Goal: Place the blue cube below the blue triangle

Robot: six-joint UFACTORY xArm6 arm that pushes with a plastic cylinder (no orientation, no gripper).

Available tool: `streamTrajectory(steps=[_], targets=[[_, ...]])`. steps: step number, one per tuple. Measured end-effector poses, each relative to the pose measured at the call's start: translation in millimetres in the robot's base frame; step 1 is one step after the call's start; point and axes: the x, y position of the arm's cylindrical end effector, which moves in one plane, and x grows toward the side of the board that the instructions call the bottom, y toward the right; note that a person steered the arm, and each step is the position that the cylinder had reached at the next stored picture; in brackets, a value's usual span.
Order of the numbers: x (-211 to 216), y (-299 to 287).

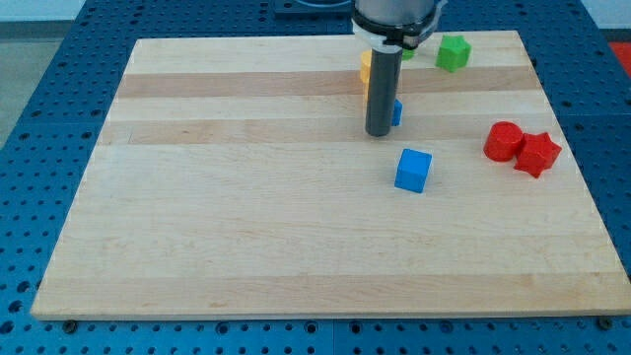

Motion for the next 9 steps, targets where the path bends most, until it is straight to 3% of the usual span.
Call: streamTrajectory(steps=[1, 3, 4, 5, 7, 9], targets=[[17, -8], [217, -8], [230, 12], [200, 44], [160, 28], [114, 48]])
